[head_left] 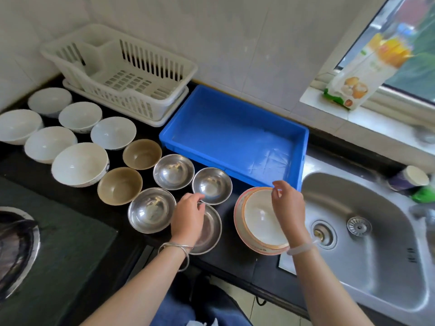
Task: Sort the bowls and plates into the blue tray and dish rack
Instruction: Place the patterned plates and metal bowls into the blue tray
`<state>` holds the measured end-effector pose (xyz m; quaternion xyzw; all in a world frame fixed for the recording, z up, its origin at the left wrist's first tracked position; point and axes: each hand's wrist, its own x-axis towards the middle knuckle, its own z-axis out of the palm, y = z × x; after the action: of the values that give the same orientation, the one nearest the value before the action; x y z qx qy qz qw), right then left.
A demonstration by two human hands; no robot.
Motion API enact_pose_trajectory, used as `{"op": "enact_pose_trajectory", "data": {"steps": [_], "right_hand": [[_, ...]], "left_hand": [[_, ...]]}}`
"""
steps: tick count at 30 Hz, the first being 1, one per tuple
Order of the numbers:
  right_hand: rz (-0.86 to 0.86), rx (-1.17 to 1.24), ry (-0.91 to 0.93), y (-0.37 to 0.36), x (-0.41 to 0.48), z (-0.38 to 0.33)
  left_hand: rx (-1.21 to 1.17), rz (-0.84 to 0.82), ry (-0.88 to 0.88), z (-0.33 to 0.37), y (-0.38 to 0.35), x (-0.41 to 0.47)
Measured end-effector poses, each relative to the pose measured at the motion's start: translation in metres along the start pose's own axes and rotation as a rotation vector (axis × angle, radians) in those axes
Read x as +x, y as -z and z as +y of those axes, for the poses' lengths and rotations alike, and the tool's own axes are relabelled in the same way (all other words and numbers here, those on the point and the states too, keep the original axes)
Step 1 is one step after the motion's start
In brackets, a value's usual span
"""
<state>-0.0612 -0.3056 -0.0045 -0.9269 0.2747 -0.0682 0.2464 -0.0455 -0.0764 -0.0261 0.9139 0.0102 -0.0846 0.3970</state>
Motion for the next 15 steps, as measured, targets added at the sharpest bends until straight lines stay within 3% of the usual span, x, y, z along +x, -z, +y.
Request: {"op": "enact_pose_trajectory", "data": {"steps": [4, 8, 15], "right_hand": [[-0.02, -0.064, -0.163, 0.012, -0.015, 0.046], [-0.094, 0.09, -0.329, 0.012, -0.03, 0.071], [-0.019, 0.221, -0.385, 0.006, -0.05, 0.066]], "left_hand": [[-0.045, -0.18, -0.054, 0.022, -0.024, 0.0], [-0.036, -0.31, -0.095, 0.039, -0.047, -0.005], [0.002, -0.337, -0.102, 0.047, -0.06, -0.004]]}}
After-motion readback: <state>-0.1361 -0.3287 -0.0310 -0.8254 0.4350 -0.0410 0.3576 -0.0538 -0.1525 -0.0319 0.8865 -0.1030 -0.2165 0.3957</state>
